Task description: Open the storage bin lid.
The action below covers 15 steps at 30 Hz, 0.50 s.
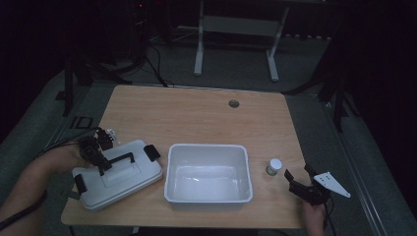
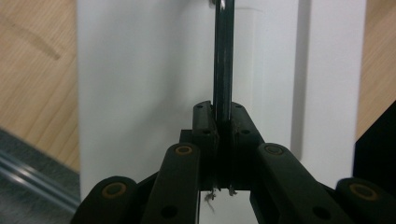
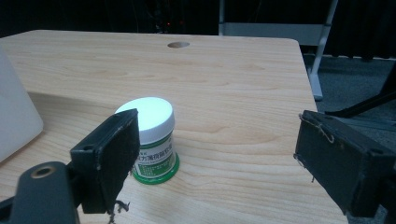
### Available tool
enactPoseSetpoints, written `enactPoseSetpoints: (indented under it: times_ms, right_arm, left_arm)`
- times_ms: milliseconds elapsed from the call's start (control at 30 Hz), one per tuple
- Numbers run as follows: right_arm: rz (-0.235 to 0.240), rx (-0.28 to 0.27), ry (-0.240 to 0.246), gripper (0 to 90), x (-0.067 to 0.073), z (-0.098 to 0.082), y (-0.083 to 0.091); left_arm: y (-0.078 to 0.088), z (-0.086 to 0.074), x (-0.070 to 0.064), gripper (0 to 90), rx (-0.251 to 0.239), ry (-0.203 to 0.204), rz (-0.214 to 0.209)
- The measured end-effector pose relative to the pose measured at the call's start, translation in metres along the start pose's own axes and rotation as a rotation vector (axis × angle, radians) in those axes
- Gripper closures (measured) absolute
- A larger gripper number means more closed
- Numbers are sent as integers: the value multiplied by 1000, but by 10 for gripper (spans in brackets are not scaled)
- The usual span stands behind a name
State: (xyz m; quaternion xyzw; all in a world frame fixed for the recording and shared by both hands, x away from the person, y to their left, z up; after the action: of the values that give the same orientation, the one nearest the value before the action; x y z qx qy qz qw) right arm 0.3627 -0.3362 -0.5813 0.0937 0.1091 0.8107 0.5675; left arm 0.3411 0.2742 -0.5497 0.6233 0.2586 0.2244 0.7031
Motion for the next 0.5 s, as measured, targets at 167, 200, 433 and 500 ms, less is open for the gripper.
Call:
enactPoseSetpoints:
  times_ms: [167,200,433,500]
  right_arm:
    - [1,0,-1,136,0,0,0]
    - [1,-2,0,136,0,0,0]
    - [3,-4,1,136,0,0,0]
    - [3,-3,0,136,0,0,0]
  left_arm:
    - [-15,2,-3,834,15,3,-31]
    - [-17,2,-3,835,19,3,-28]
    - [-28,-3,-6,833,53,16,-65]
    - [-28,-3,-6,833,53,16,-67]
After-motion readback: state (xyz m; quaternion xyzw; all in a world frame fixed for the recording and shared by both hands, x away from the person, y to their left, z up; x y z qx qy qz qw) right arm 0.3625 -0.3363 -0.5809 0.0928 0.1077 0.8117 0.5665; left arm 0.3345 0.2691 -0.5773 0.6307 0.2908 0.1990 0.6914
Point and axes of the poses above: each handheld gripper's, and its own axes: y roughly backward along the jaws, z roughly out of its top, x roughly to its left, the point moved 10 cm from there along -y, roughly forward along the jaws, and after that the axes turned 1 degree about y, right-handed, at the moved point
